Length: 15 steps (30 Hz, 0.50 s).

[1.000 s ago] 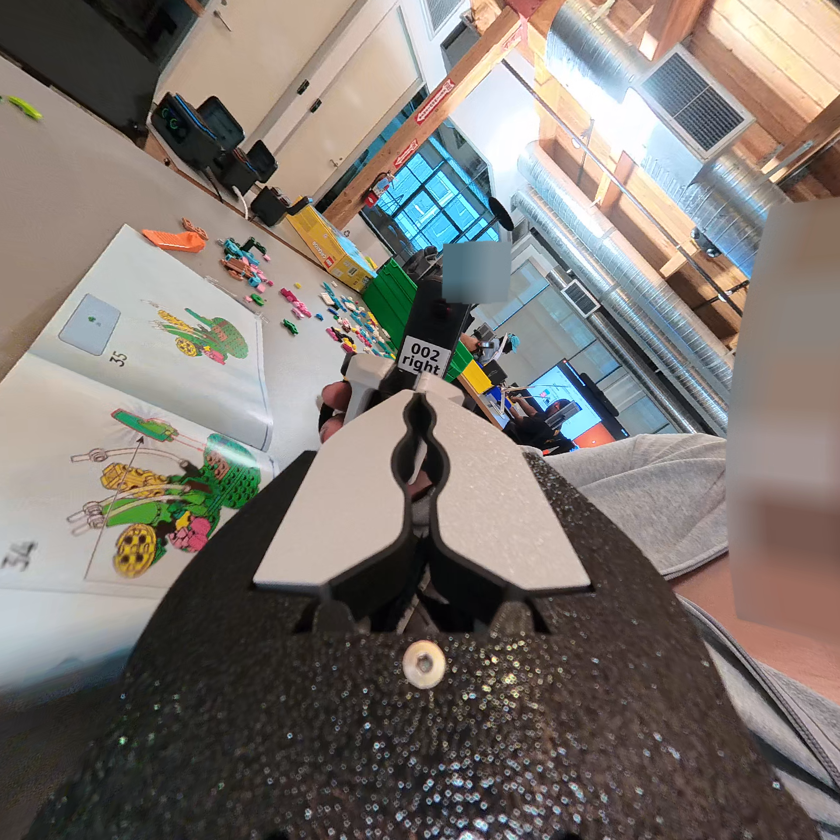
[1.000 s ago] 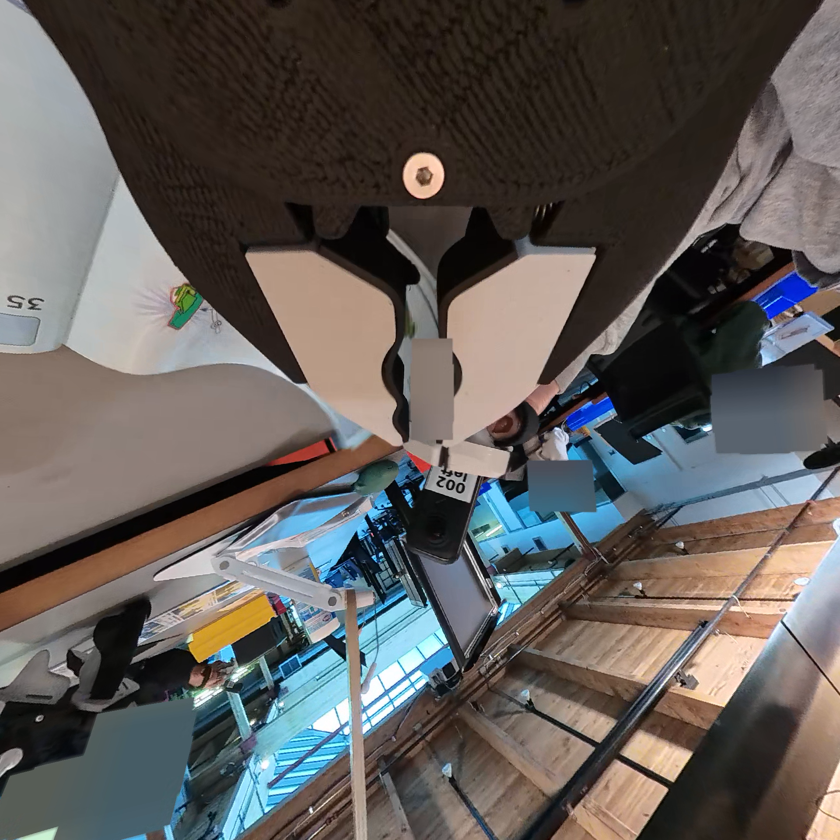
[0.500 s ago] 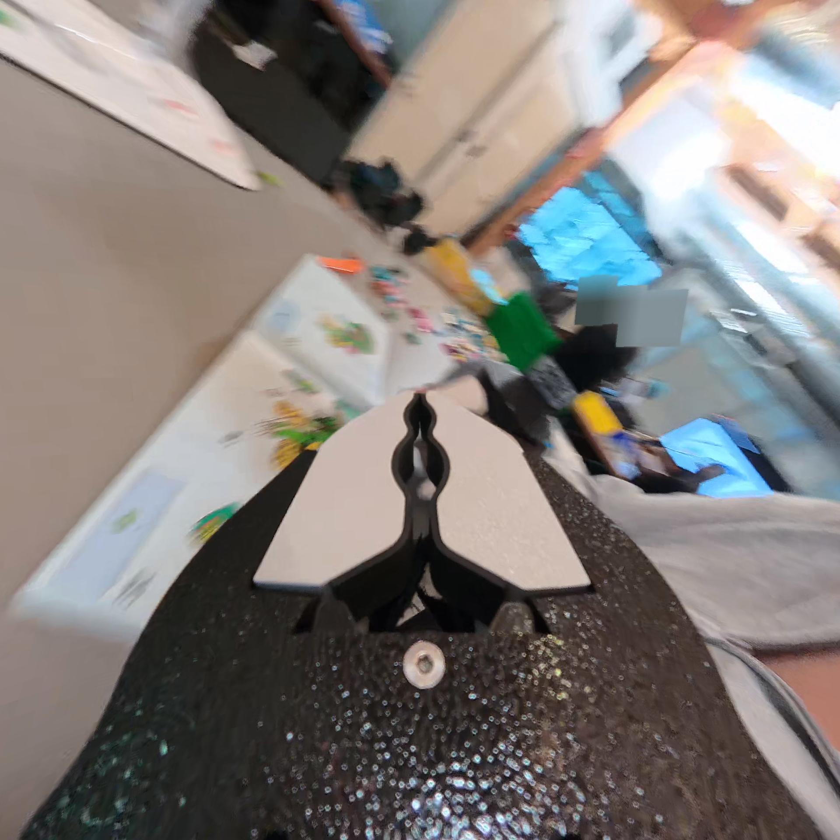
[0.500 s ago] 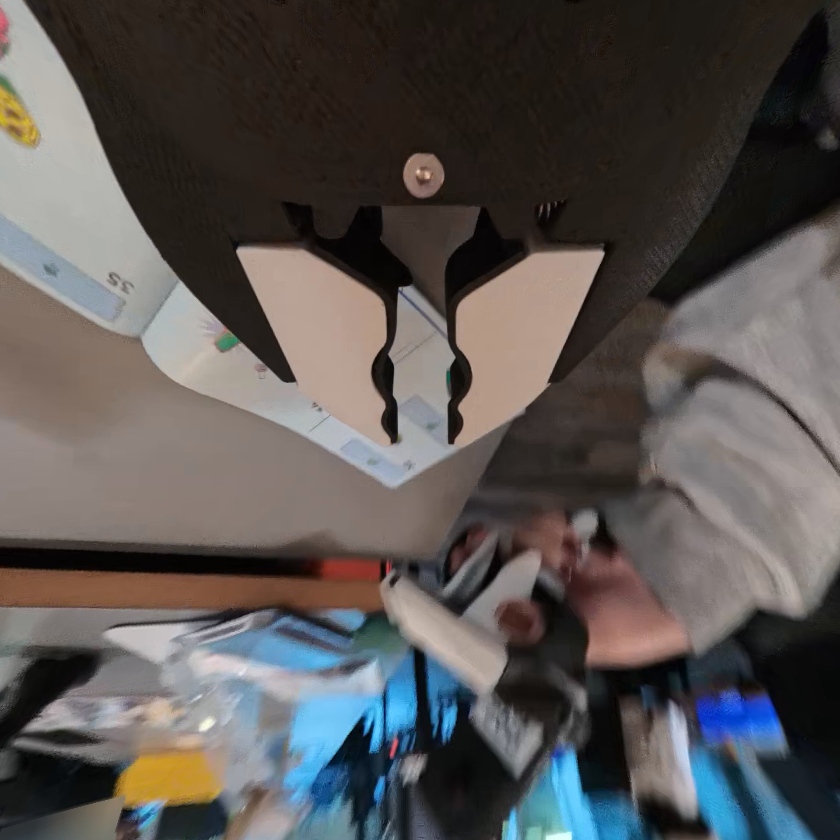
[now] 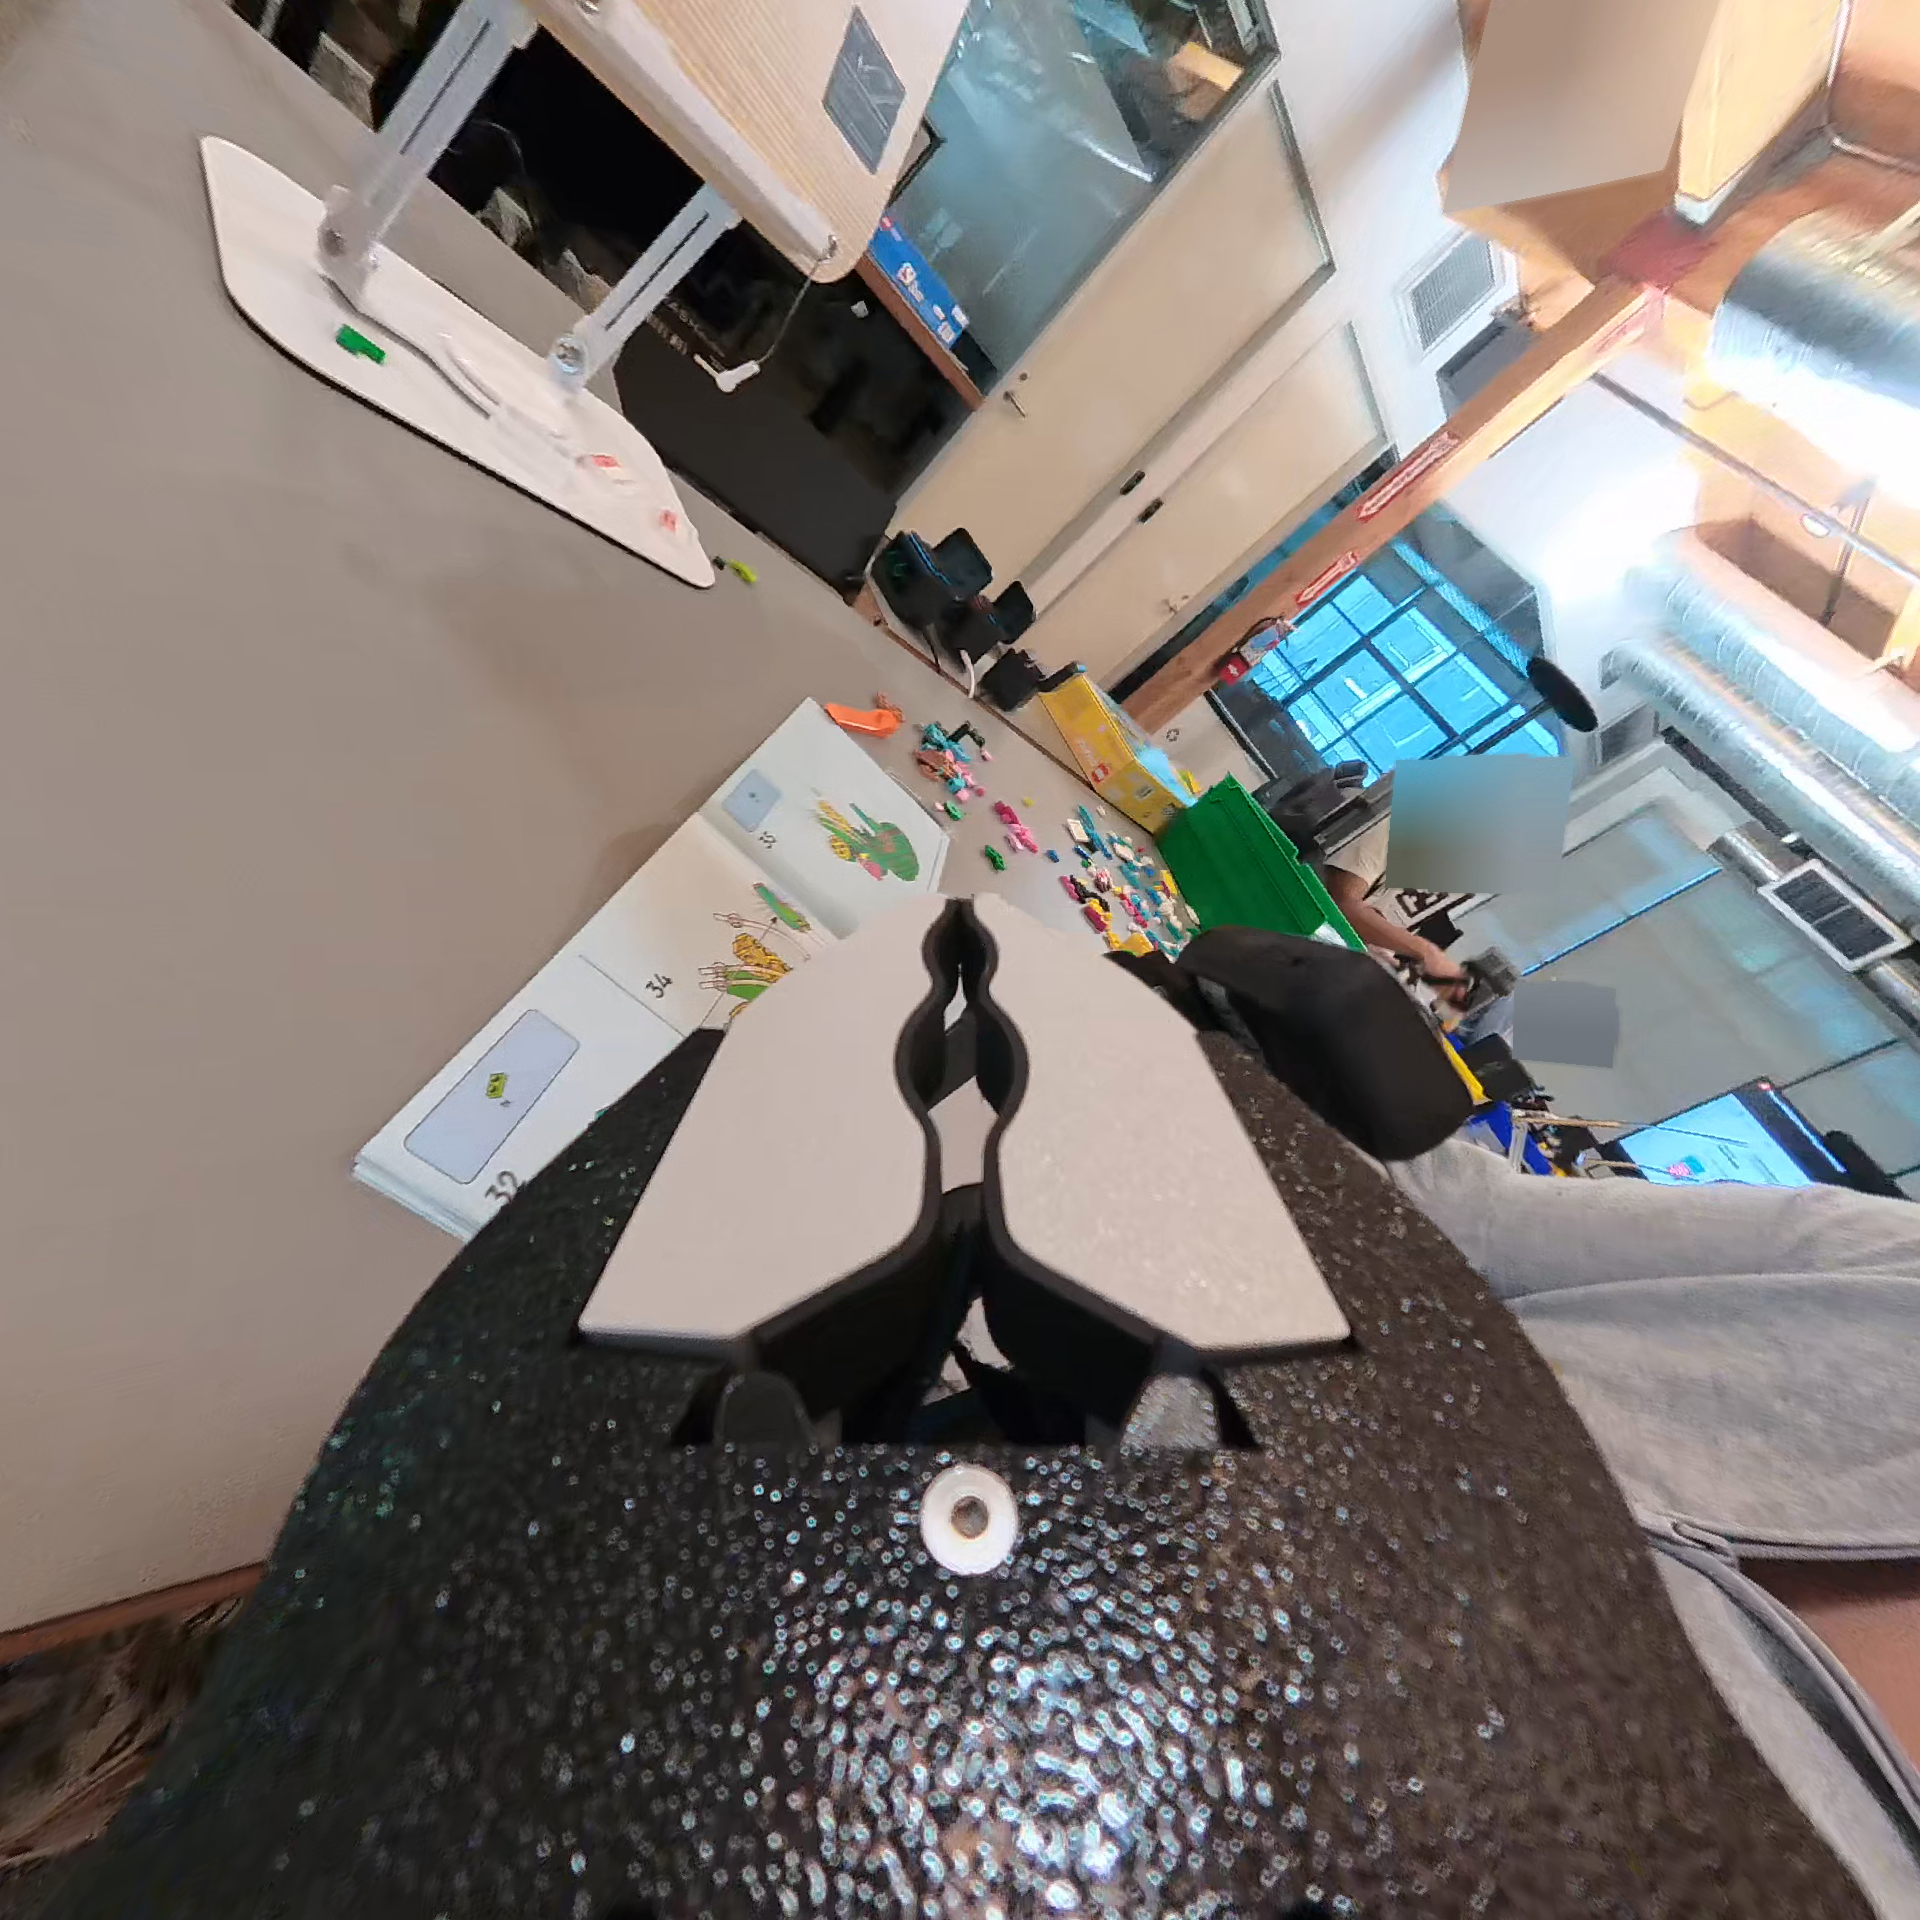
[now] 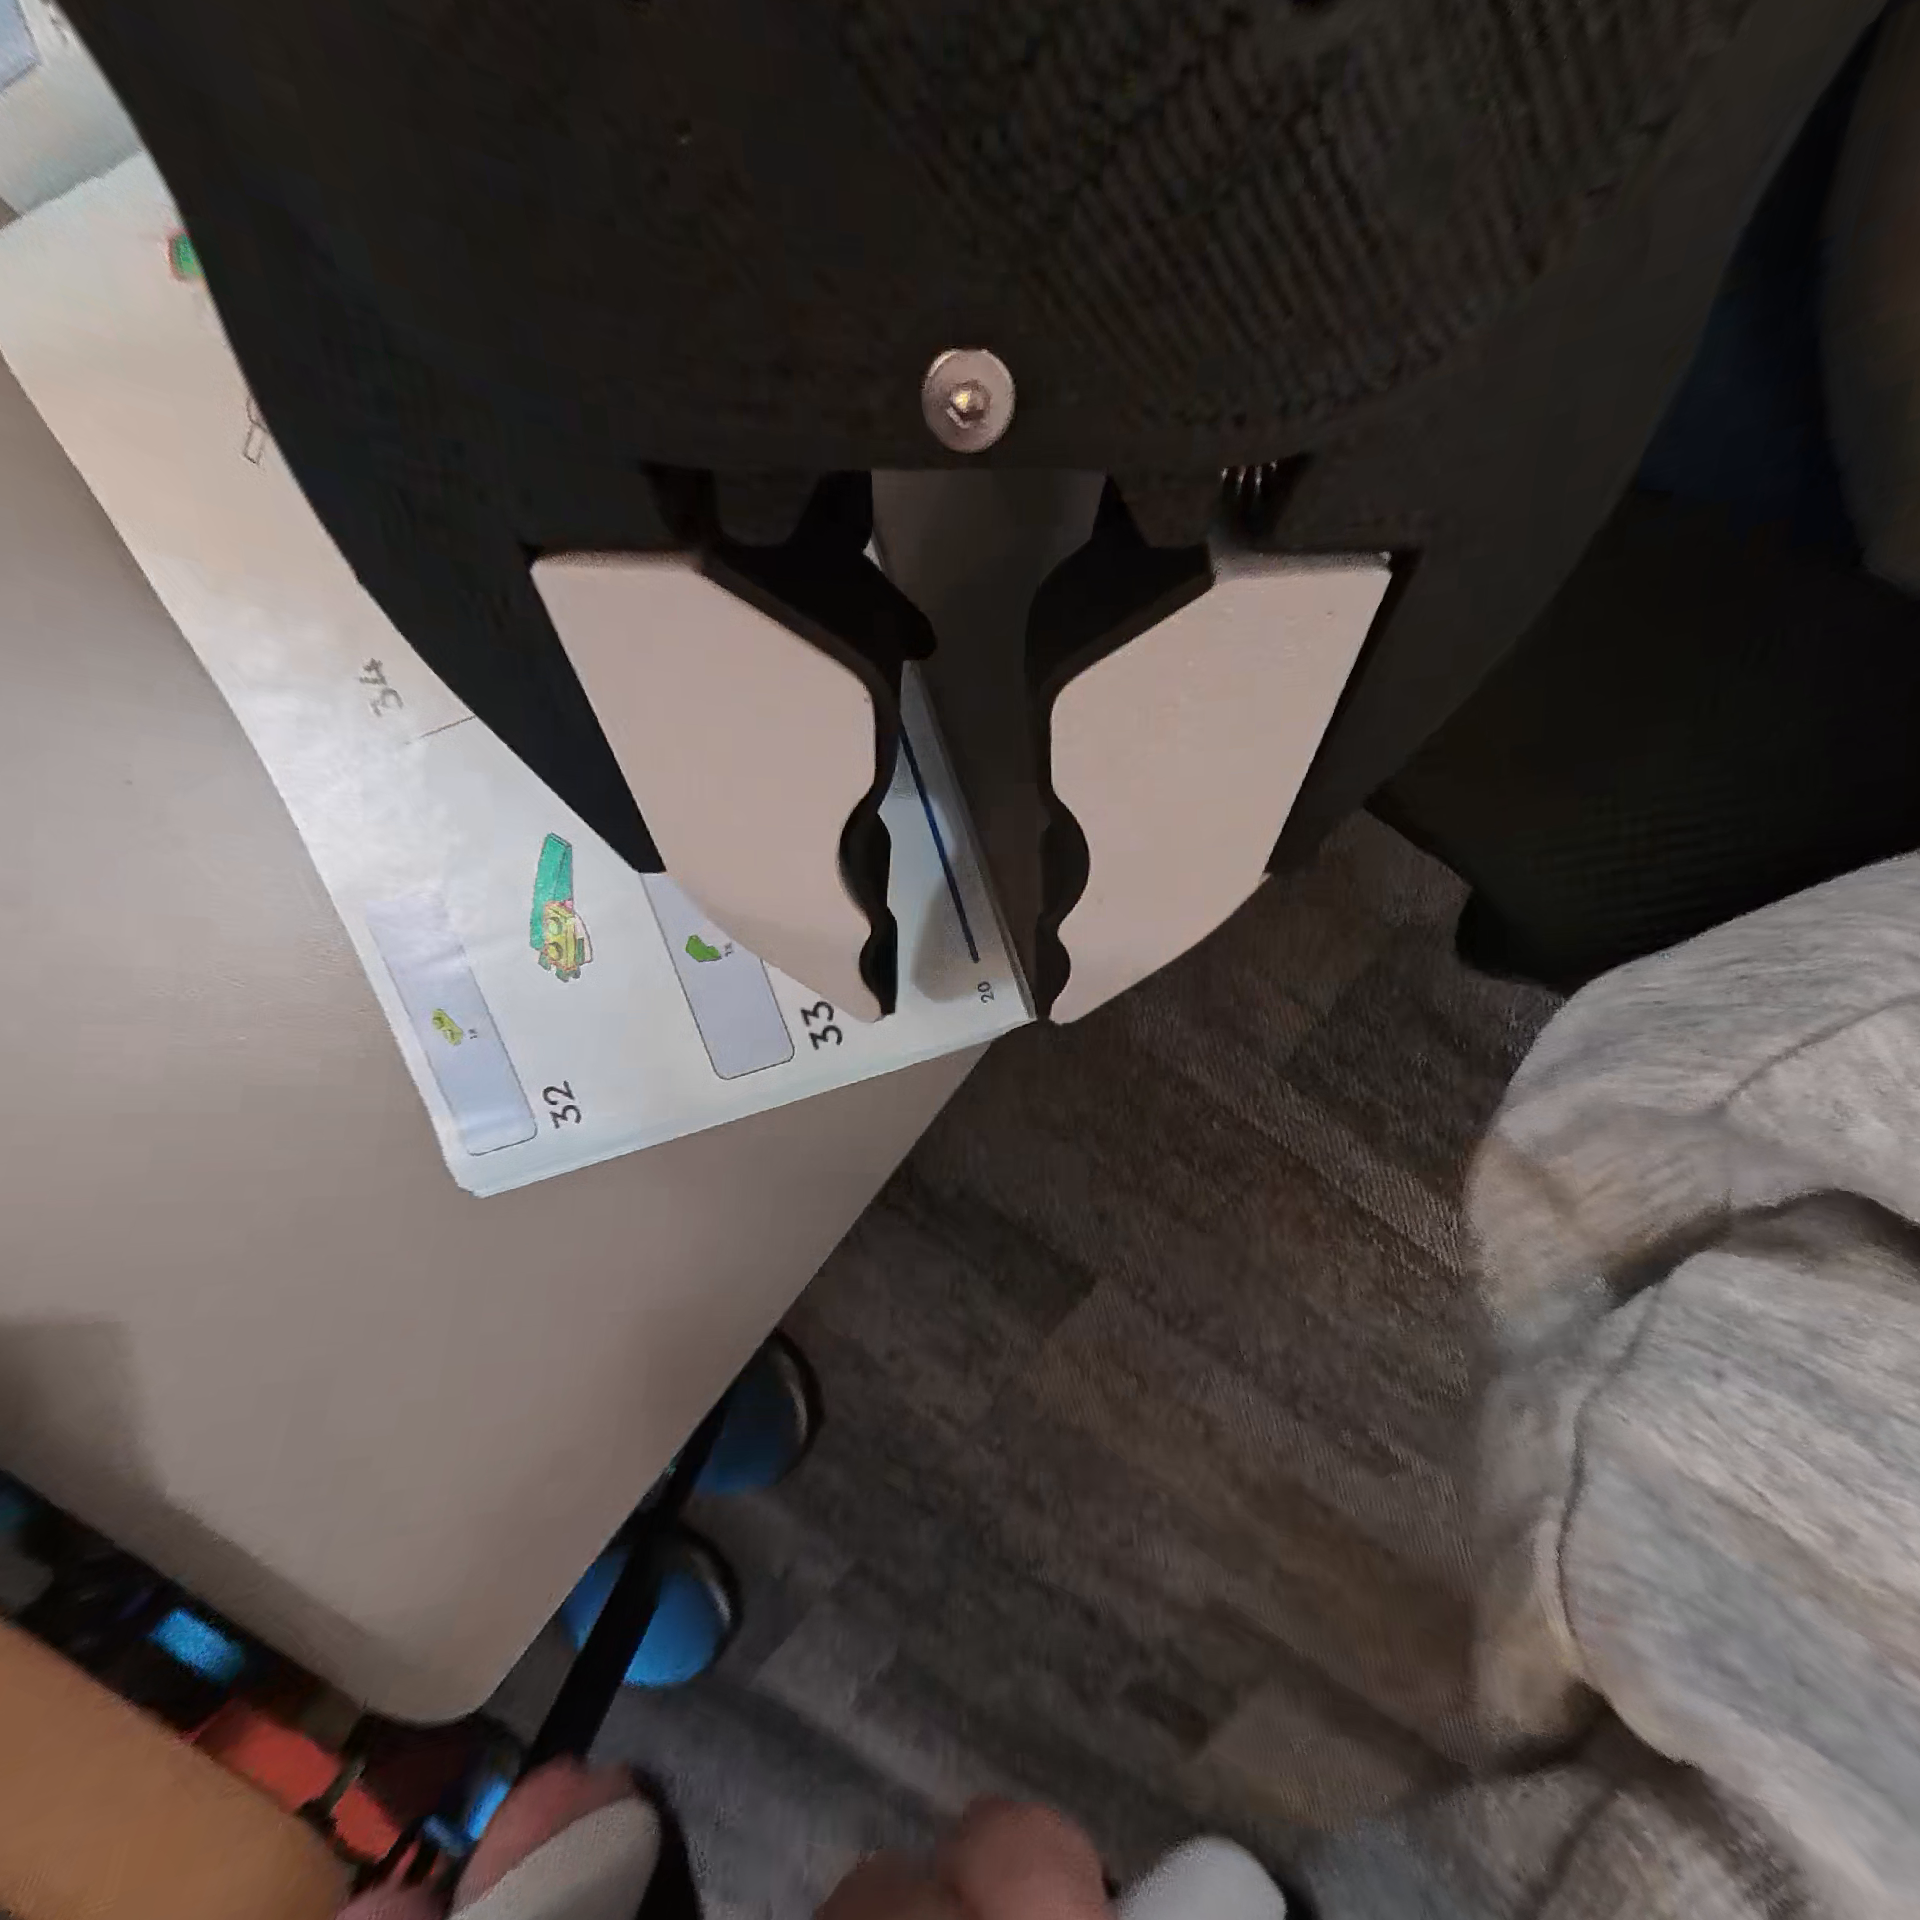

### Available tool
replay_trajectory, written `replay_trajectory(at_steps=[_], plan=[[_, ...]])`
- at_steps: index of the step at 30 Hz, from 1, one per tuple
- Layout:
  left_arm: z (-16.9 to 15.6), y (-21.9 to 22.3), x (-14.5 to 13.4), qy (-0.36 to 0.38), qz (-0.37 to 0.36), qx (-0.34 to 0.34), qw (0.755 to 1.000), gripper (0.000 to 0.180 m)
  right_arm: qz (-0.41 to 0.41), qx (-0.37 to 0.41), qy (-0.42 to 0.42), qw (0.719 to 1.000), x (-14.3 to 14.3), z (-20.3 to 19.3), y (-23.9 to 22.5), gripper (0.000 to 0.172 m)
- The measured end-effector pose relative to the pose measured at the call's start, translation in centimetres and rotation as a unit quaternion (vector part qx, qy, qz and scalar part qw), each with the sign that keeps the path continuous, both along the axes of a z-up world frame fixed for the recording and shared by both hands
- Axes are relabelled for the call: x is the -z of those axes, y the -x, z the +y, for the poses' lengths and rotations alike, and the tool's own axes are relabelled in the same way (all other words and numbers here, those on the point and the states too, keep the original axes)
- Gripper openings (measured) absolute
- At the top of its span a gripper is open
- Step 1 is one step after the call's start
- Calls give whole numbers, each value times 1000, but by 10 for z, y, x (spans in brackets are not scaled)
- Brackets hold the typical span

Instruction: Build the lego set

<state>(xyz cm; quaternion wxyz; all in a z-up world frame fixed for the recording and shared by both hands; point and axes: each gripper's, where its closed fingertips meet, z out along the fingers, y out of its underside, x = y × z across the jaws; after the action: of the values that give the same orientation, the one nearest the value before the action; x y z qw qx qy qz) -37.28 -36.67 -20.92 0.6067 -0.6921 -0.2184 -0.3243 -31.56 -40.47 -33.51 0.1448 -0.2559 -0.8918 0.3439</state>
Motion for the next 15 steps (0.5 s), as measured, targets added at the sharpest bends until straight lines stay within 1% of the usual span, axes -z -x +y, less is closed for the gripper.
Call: replay_trajectory(at_steps=[1, 4, 7, 9, 11, 15], plan=[[-1, 2, 1, 0, 0, -3, 1000, 0, -7, -1, -6, 1000, 3, 0, 0, 24], [-4, 4, -1, -11, -5, -7, 1000, 0, -22, 1, -9, 1000, 8, 0, 0, 22], [-5, 6, -2, -16, -8, -9, 1000, 0, -23, 2, 1, 1000, 7, -2, 0, 19], [-5, 6, -1, -17, -9, -9, 1000, 0, -19, 5, 10, 1000, 7, -3, 1, 6], [-4, 5, -1, -18, -10, -6, 1000, 0, -6, 10, 9, 1000, 7, -2, 3, 0], [-3, 5, -1, -19, -11, -3, 1000, 0, 12, 31, 23, 999, 1, 2, 7, 0]])
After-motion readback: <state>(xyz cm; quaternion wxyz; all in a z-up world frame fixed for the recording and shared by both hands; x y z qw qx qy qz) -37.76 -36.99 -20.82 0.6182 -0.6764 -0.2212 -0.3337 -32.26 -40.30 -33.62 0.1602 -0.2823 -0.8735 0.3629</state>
